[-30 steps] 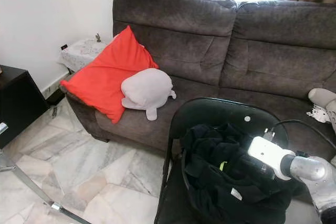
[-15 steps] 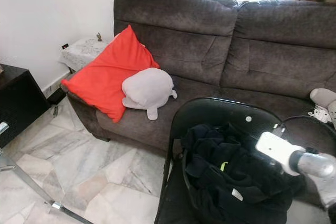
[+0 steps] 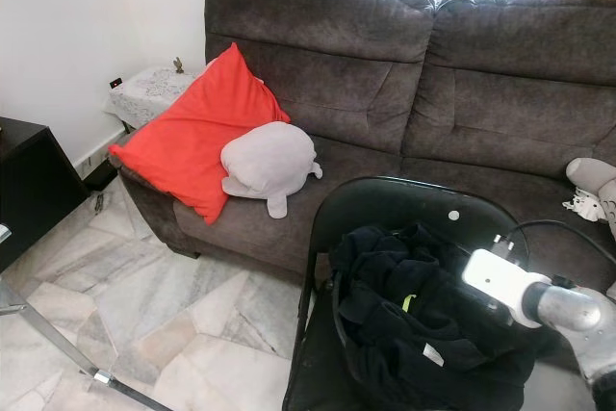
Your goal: Hang hanger
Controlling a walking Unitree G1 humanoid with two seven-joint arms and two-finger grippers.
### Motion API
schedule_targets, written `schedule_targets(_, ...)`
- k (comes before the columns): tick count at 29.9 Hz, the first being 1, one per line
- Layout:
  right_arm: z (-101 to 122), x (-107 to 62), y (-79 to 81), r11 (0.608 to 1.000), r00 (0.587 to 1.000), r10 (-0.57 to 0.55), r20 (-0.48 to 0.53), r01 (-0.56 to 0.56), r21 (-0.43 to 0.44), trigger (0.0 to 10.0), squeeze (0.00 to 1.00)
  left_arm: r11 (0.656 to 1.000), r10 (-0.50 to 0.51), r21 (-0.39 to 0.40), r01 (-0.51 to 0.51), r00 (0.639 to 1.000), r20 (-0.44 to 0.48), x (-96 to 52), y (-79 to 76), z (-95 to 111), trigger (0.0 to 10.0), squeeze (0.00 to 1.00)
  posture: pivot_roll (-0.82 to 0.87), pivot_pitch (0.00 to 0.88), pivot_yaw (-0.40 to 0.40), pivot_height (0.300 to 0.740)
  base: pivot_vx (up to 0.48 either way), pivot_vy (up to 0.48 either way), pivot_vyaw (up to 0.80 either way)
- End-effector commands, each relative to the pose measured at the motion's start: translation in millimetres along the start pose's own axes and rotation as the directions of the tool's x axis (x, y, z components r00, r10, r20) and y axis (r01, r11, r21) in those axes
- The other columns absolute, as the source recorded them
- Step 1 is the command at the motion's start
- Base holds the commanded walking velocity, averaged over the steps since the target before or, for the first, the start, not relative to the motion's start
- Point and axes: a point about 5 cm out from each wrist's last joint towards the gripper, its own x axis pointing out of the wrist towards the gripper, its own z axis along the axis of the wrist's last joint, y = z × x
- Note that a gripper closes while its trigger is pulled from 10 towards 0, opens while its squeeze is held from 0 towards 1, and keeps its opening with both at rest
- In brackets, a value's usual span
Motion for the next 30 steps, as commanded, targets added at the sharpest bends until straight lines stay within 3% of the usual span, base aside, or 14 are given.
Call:
schedule_targets(1,0.1,2.4,1.6,1.000,1.000,0.013,-0.010,-0.013,-0.006,10.0,0.00,1.000,0.007,-0.003,-0.007,1.000,-0.022,-1.8,6.4,-5.0,10.0,0.00,-0.06,0.024,0.066,0.740,0.000,0.000,0.00)
schedule_targets(6,-6.4,4.8,13.0,0.997,0.996,0.083,-0.044,-0.083,-0.004,10.0,0.00,1.000,0.007,-0.004,-0.007,1.000,-0.022,-1.7,6.9,-4.6,10.0,0.00,-0.05,0.021,0.065,0.740,0.000,0.000,0.00)
schedule_targets(10,-5.9,4.9,13.2,0.998,0.998,0.065,-0.027,-0.065,0.001,10.0,0.00,1.000,0.004,-0.001,-0.004,1.000,-0.021,-1.4,5.9,-4.0,10.0,0.00,-0.05,0.023,0.066,0.740,0.000,0.000,0.00)
schedule_targets(18,20.8,8.7,10.5,0.999,0.984,0.037,0.176,-0.040,0.017,10.0,0.00,1.000,-0.005,0.003,0.005,1.000,-0.019,-1.2,0.4,-5.4,10.0,0.00,-0.06,0.029,0.069,0.740,0.000,0.000,0.00)
schedule_targets(30,36.8,14.5,22.7,0.992,0.951,0.099,0.293,-0.118,0.048,10.0,0.00,1.000,-0.012,0.005,0.012,1.000,-0.022,-1.1,-0.6,-5.8,10.0,0.00,-0.06,0.029,0.069,0.740,0.000,0.000,0.00)
